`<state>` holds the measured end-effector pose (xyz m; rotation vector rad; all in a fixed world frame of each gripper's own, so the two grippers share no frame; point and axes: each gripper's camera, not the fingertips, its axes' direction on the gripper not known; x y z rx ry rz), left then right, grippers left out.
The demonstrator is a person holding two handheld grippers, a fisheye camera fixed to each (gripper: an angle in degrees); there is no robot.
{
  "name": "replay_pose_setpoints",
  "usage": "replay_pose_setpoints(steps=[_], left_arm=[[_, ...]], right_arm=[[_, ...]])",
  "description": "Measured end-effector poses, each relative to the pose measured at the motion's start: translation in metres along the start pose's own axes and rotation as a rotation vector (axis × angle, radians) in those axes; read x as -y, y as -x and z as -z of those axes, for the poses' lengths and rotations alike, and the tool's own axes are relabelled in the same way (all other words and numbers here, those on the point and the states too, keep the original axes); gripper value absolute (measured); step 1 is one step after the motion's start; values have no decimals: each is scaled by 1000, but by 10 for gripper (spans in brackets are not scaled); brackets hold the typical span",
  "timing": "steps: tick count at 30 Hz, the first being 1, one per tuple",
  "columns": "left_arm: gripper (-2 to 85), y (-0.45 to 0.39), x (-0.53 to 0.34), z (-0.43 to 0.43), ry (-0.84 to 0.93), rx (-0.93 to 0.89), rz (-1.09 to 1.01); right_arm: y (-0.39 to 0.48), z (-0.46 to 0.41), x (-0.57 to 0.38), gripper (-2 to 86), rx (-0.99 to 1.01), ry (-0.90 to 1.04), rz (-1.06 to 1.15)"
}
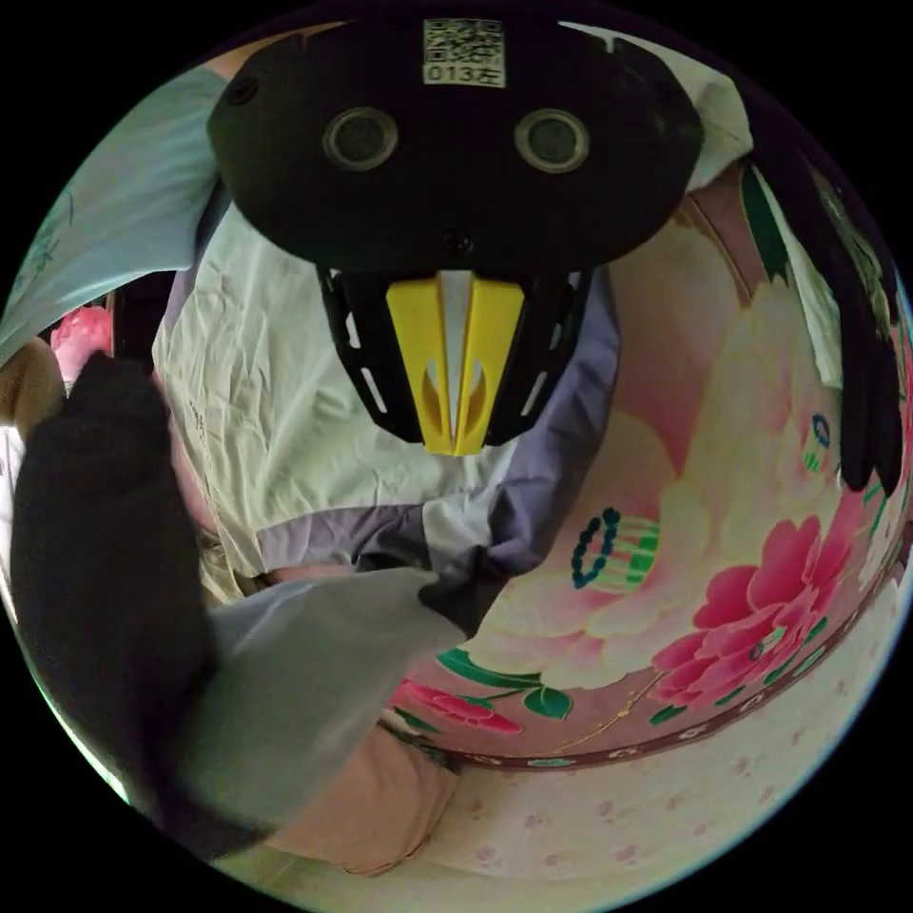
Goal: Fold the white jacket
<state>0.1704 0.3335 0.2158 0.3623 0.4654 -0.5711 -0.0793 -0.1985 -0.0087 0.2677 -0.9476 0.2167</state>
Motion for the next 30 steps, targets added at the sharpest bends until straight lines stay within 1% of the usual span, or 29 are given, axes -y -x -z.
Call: replay_pose_setpoints(steps=[2,3,5,7,8,9,10,12,13,14,15,16,17,18,20,22,24,25,27,28,30], left_arm=[[-3,-6,19,-13,-4,34,-51],[-3,-5,29,-22,25,109,-59],[-3,8,34,-31,42,139,-36],[-3,30,28,-29,28,67,55],[-3,44,16,-23,5,38,117],[-3,52,0,-16,-31,-28,113],[-3,55,-9,-12,-34,-38,106],[-1,68,-51,0,44,136,153],[-1,74,-63,5,39,161,190],[1,86,-85,17,-5,145,278],[4,96,-104,27,-45,86,363],[6,98,-111,30,-60,61,393],[13,97,-121,34,-88,11,404],[22,89,-124,34,-112,-56,373],[64,71,-122,30,-116,-90,320],[83,57,-111,21,-76,-77,272],[138,51,-89,4,-73,-85,264],[147,52,-83,-1,-66,-97,268],[163,62,-58,-22,-46,-138,285],[163,66,-52,-27,-47,-162,305],[155,85,-32,-46,-85,-305,398]], right_arm=[[9,25,14,2,84,-70,46],[15,37,21,2,133,-108,75],[24,50,24,2,220,-130,129],[29,58,17,2,229,-91,153],[29,59,5,2,232,-32,160],[25,57,-15,3,252,37,154],[22,56,-26,3,261,76,139],[-7,45,-85,7,249,222,-14],[-17,43,-102,8,248,240,-67],[-40,37,-139,11,255,255,-197],[-65,32,-178,15,246,222,-365],[-75,30,-198,17,234,186,-442],[-91,26,-234,21,179,123,-582],[-98,21,-262,25,105,91,-668],[-94,15,-285,33,33,52,-697],[-78,12,-287,44,-52,40,-651],[-48,9,-265,69,-261,147,-506],[-41,10,-257,75,-318,170,-462],[-15,17,-217,88,-527,197,-308],[-9,19,-205,88,-571,185,-268],[7,21,-157,84,-729,141,-138]])
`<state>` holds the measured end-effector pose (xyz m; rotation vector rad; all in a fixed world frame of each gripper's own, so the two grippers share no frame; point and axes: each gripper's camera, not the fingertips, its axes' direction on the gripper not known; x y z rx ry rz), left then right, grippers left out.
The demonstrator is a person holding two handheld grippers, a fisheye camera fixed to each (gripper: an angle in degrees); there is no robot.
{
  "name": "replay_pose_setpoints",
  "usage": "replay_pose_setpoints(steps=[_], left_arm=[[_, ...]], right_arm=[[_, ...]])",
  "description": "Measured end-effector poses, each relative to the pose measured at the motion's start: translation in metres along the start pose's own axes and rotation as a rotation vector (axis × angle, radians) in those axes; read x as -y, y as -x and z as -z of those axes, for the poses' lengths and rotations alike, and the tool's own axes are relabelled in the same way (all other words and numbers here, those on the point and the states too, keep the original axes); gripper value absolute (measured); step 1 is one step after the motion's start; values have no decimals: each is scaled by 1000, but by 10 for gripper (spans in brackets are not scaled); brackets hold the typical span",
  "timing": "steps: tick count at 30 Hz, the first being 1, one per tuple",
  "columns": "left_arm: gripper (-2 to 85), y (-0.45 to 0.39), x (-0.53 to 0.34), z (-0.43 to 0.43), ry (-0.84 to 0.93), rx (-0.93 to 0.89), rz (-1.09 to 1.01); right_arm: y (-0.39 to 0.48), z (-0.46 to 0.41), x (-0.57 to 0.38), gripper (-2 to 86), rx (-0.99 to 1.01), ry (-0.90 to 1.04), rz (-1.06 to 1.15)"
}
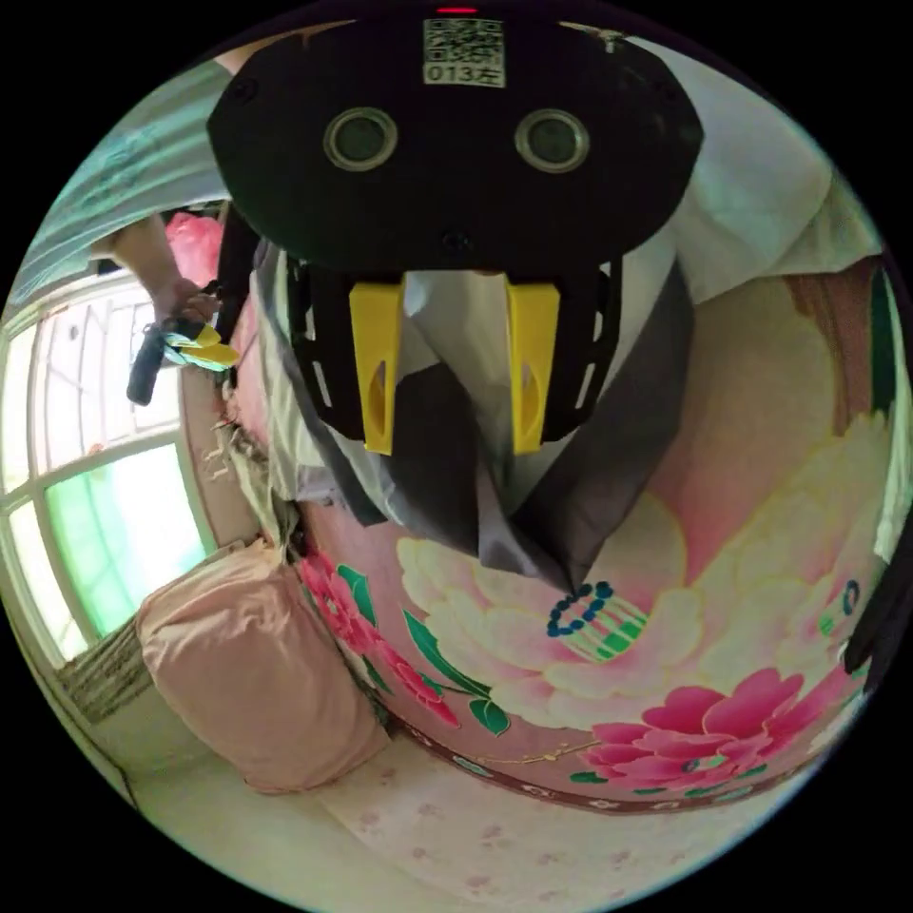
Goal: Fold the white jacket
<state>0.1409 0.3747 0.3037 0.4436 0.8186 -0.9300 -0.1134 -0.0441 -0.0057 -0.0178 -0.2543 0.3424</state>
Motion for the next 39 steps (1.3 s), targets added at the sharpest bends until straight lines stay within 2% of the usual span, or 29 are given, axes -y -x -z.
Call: replay_pose_setpoints(steps=[5,10,13,15,17,19,21,23,25,27,31,33,36,39], left_arm=[[124,45,30,-11,-72,-179,227],[111,57,60,-18,4,-104,179],[37,64,80,-27,47,-126,176],[11,63,94,-17,79,5,74],[6,75,100,-16,92,3,51],[5,98,102,-17,70,-70,138],[11,124,97,-12,16,-251,253],[20,121,90,17,-61,-202,199],[41,109,77,41,-23,-151,121],[83,77,45,56,59,-104,21],[147,4,-36,41,165,-185,-100],[175,-32,-97,15,234,-306,-90],[186,-59,-151,-14,263,-374,-37],[175,-71,-164,-36,271,-424,7]], right_arm=[[11,-41,98,88,-160,-39,44],[-18,-114,174,83,-43,38,-83],[-28,-160,202,40,-118,200,-92],[-42,-158,212,16,-197,205,-104],[-63,-143,214,10,-97,138,-154],[-81,-146,210,10,-12,160,-179],[-89,-141,200,18,69,137,-177],[-87,-111,189,33,139,53,-157],[-80,-68,169,54,165,-39,-119],[-54,-18,126,82,73,-62,-41],[-2,1,38,106,48,73,27],[25,-9,-26,115,58,156,-2],[38,-30,-90,120,116,178,-123],[49,-56,-114,105,151,189,-158]])
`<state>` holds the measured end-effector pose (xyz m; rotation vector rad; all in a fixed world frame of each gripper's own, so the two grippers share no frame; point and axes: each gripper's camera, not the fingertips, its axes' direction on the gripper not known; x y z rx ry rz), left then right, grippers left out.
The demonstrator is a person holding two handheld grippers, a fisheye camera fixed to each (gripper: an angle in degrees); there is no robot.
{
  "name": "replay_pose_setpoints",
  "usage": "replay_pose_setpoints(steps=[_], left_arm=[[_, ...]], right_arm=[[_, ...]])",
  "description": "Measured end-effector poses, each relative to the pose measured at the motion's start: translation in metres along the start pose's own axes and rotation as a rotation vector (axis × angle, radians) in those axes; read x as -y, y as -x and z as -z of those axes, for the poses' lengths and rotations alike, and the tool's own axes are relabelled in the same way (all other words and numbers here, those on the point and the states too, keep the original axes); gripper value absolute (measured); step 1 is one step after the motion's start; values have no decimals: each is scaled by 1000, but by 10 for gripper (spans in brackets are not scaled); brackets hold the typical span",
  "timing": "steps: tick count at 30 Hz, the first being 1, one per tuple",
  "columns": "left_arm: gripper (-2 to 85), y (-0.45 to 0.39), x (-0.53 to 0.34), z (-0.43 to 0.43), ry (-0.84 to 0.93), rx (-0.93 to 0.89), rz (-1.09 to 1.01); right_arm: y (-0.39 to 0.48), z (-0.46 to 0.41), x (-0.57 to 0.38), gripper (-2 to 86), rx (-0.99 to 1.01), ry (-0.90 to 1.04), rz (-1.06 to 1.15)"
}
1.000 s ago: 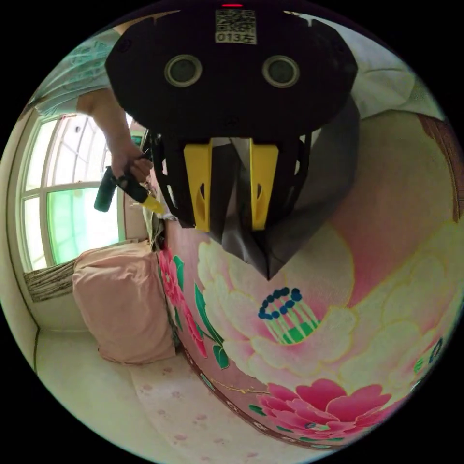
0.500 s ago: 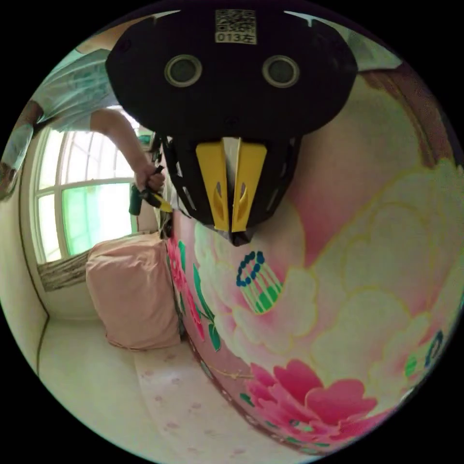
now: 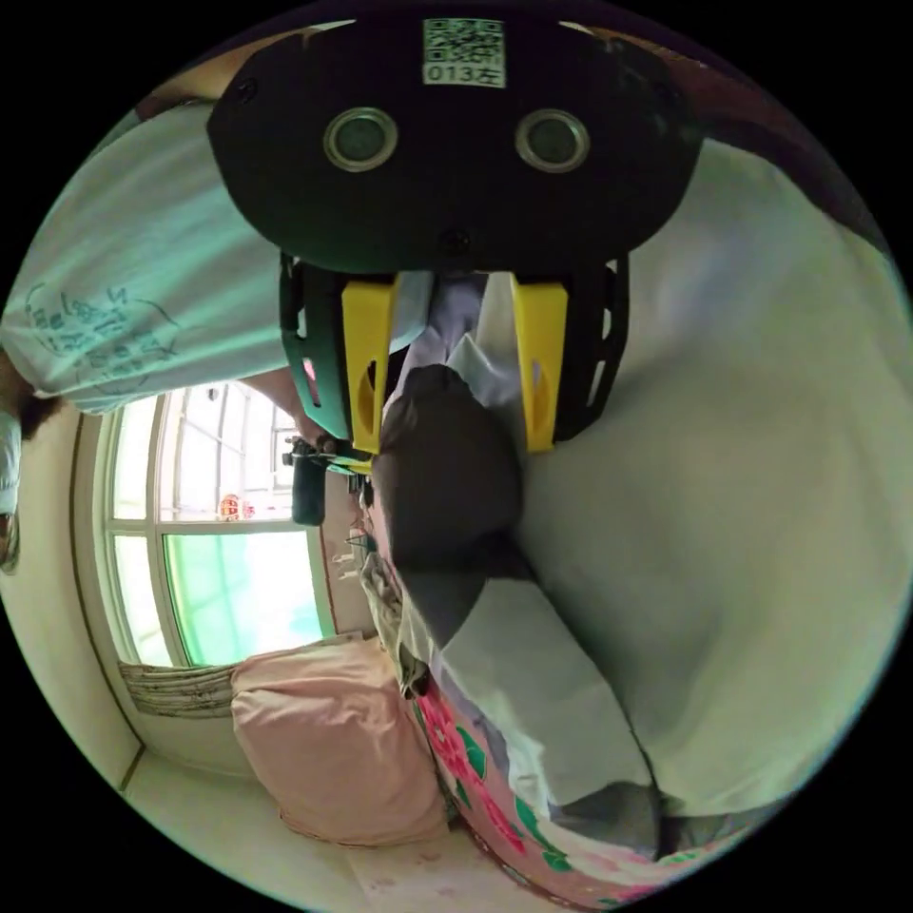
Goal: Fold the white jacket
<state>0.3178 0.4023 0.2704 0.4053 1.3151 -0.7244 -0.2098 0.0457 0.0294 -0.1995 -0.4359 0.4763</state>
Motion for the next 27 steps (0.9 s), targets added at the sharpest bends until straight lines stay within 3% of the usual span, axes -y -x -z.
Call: replay_pose_setpoints(steps=[1,3,7,11,14,15,19,22,24,27], left_arm=[[166,-1,2,-3,3,-7,2],[37,-12,10,-1,37,-22,15],[22,-79,13,44,-17,-16,-120],[31,-128,-11,74,11,95,-106],[70,-98,-32,37,171,243,15],[85,-81,-43,17,276,193,90],[90,-93,-79,13,228,113,109],[87,-147,-82,42,60,427,-35],[86,-207,-68,43,-92,740,-257],[73,-248,-28,5,-62,954,-468]], right_arm=[[2,-5,0,96,8,3,1],[4,-16,6,33,20,33,-60],[51,15,8,13,113,-67,29],[83,24,-13,10,389,-135,37],[87,-16,-29,16,115,17,23],[81,-29,-35,22,24,104,2],[91,-5,-45,15,-6,169,34],[124,44,-35,8,-216,41,138],[158,66,-13,5,-436,-119,257],[195,56,32,3,-627,-208,391]])
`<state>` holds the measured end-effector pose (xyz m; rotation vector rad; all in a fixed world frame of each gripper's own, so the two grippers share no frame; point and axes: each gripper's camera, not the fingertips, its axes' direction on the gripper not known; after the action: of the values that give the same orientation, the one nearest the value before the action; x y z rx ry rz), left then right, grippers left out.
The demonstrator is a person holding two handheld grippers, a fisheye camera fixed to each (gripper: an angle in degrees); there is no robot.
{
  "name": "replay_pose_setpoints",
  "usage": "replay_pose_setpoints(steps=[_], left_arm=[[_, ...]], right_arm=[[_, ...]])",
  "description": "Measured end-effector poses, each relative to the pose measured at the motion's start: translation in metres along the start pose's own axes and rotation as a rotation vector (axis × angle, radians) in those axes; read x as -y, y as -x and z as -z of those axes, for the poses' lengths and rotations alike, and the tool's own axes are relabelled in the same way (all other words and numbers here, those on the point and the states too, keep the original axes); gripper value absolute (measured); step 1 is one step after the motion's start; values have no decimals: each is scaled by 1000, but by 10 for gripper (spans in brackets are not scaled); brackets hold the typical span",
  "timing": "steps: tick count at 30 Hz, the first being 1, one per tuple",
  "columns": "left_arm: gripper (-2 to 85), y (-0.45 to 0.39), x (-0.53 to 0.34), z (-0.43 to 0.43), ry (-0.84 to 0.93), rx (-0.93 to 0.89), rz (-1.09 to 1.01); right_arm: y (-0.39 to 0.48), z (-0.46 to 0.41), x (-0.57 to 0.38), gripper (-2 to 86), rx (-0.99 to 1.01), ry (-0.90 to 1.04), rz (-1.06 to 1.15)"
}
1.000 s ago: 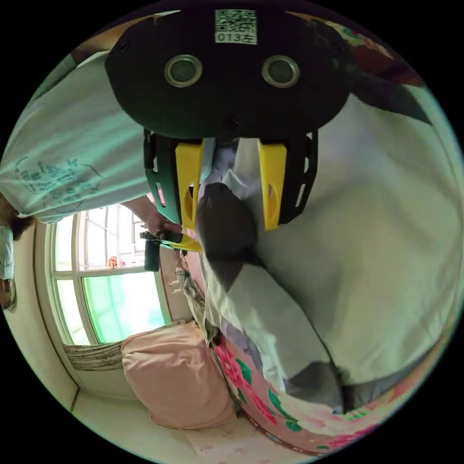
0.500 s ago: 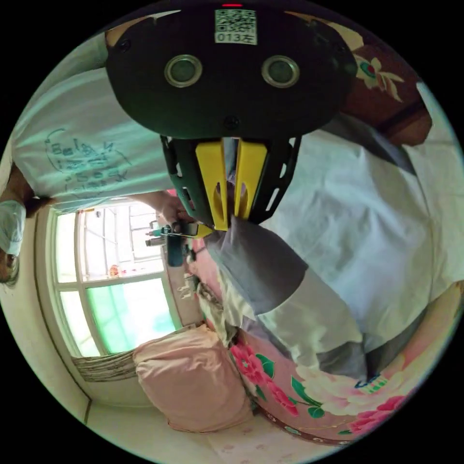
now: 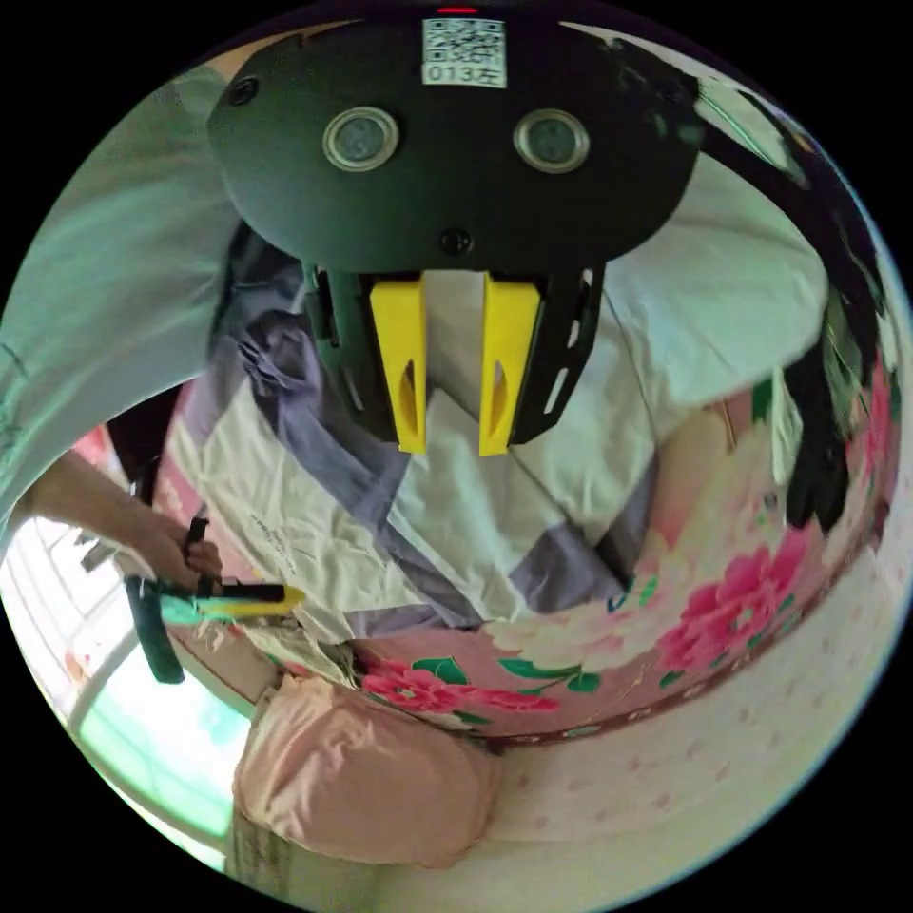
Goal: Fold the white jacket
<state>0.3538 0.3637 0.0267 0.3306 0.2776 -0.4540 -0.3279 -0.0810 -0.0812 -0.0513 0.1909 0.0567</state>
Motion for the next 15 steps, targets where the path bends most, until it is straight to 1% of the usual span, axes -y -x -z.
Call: replay_pose_setpoints(steps=[3,5,8,11,13,14,15], left_arm=[[36,-18,54,-25,19,167,-113],[17,-19,83,-39,19,189,-150],[3,-12,118,-71,114,195,-164],[-1,-9,125,-96,180,154,-202],[-2,-16,121,-93,122,164,-244],[-3,-24,118,-91,102,184,-272],[-3,-33,115,-88,82,208,-286]], right_arm=[[30,-29,60,2,-133,-22,120],[45,-52,91,1,-158,-14,175],[46,-98,134,1,-139,99,149],[35,-132,155,1,-171,198,134],[30,-145,158,1,-145,241,163],[27,-141,159,1,-121,201,171],[24,-137,160,0,-78,204,153]])
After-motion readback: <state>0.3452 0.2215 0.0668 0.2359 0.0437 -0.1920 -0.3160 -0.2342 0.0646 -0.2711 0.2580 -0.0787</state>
